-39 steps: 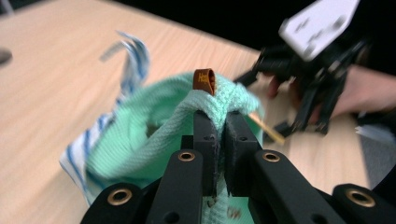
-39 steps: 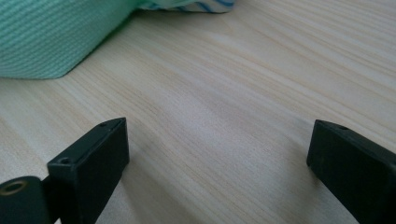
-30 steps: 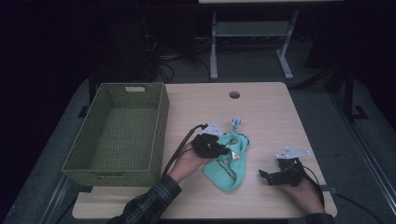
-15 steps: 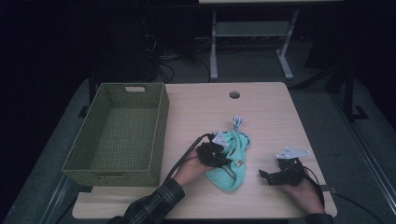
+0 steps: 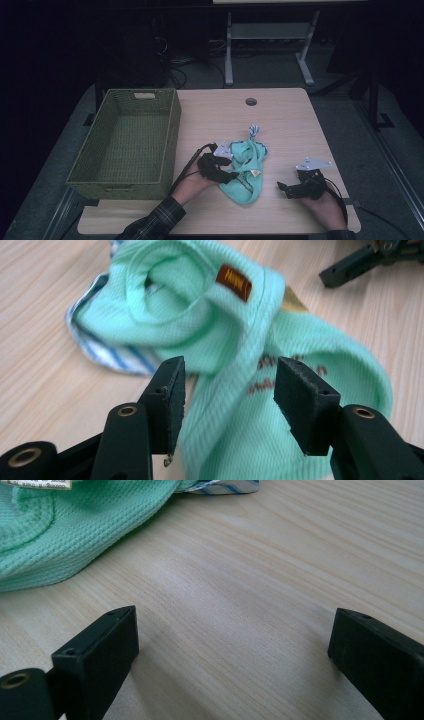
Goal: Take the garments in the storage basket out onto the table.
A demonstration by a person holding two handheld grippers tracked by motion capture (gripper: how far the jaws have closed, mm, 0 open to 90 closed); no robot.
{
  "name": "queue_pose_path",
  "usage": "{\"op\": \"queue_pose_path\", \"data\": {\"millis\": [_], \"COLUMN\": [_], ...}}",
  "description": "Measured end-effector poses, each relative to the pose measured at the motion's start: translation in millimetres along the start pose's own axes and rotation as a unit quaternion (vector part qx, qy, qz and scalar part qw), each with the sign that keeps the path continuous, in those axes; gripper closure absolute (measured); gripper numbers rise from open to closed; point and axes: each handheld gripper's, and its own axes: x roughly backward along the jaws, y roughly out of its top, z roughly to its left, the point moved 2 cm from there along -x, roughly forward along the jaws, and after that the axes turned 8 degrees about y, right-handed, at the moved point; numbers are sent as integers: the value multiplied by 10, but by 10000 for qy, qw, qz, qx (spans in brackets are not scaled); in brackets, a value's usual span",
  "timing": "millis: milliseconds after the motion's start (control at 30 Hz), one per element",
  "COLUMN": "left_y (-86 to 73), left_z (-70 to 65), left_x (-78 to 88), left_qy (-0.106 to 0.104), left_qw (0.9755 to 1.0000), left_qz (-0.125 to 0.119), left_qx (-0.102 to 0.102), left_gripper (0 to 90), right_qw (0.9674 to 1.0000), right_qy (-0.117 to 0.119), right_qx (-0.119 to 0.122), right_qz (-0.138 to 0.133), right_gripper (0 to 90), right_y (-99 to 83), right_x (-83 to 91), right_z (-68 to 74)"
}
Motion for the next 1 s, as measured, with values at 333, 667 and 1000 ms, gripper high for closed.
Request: {"op": "queue_pose_path", "data": {"millis": [333,667,1000], "left_y": [-213,-293,-347], "left_z": [-53,-77,-27], "left_x": [130,56,-31], "left_qy": [-18,209,152], "left_qw": [9998,9980,9973], "left_qz": [39,586,717], "left_qx": [185,-98,-19], "left_gripper": [662,896,892], "right_qw": [10000,9999,9999], "right_qy": [28,88,129], "right_qx": [21,77,40], "right_qz": [-1,3,107], "right_gripper": [56,56,195], "right_y": [1,1,41], "right_x": [-2,-1,34], "right_z": [7,6,8]}}
